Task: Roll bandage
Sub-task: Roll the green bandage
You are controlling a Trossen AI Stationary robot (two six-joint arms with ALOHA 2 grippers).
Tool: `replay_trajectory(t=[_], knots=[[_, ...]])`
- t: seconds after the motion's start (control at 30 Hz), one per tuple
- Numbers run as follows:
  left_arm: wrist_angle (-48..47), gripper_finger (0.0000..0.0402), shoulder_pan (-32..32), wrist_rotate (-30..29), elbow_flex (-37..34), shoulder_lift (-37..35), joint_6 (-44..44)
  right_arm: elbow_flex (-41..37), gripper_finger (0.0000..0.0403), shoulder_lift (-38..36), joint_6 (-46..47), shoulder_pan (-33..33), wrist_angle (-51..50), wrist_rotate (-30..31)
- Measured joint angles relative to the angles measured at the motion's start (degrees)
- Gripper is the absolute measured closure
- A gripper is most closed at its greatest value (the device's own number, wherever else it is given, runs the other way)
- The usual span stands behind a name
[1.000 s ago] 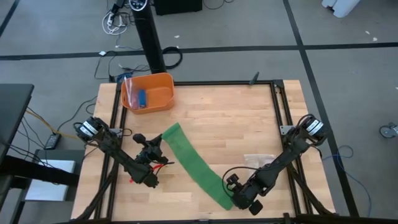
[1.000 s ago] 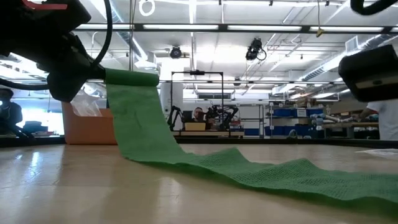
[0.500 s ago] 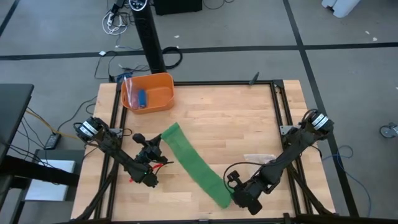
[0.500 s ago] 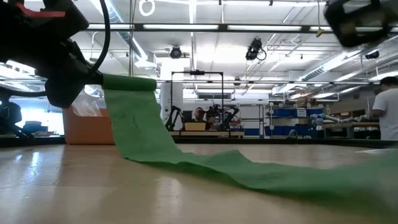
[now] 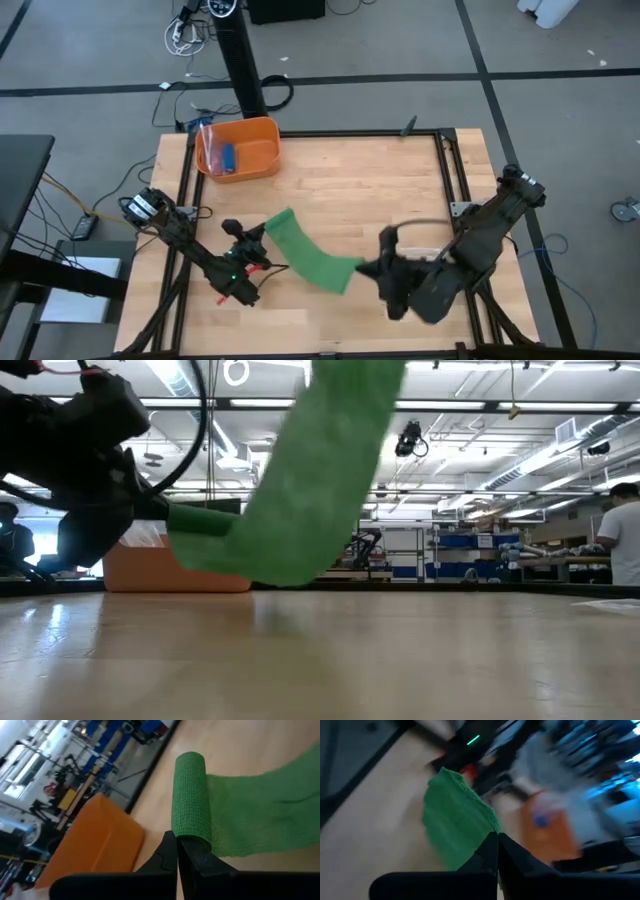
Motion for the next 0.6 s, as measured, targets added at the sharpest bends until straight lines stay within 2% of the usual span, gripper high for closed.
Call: replay_trajectory(t=[0.13, 0.27, 0.47, 0.6], knots=[[9.47, 0.0399, 0.18, -0.12, 0.00, 0.00, 9.56, 8.21, 0.0402, 0.00, -8.24, -2.45, 1.20, 4.43], [21.25, 0.0399, 0.22, -0.16, 0.00, 0.00, 19.49, 13.54, 0.0402, 0.00, -15.93, -5.32, 4.19, 5.47], [44.60, 0.0399, 0.31, 2.64, 0.00, 0.02, 40.72, 16.80, 0.0403, 0.02, -23.82, -9.25, 11.39, 6.07], [54.38, 0.0399, 0.36, 4.18, 0.00, 0.02, 49.44, 16.91, 0.0403, 0.06, -26.73, -11.00, 15.88, 6.13]])
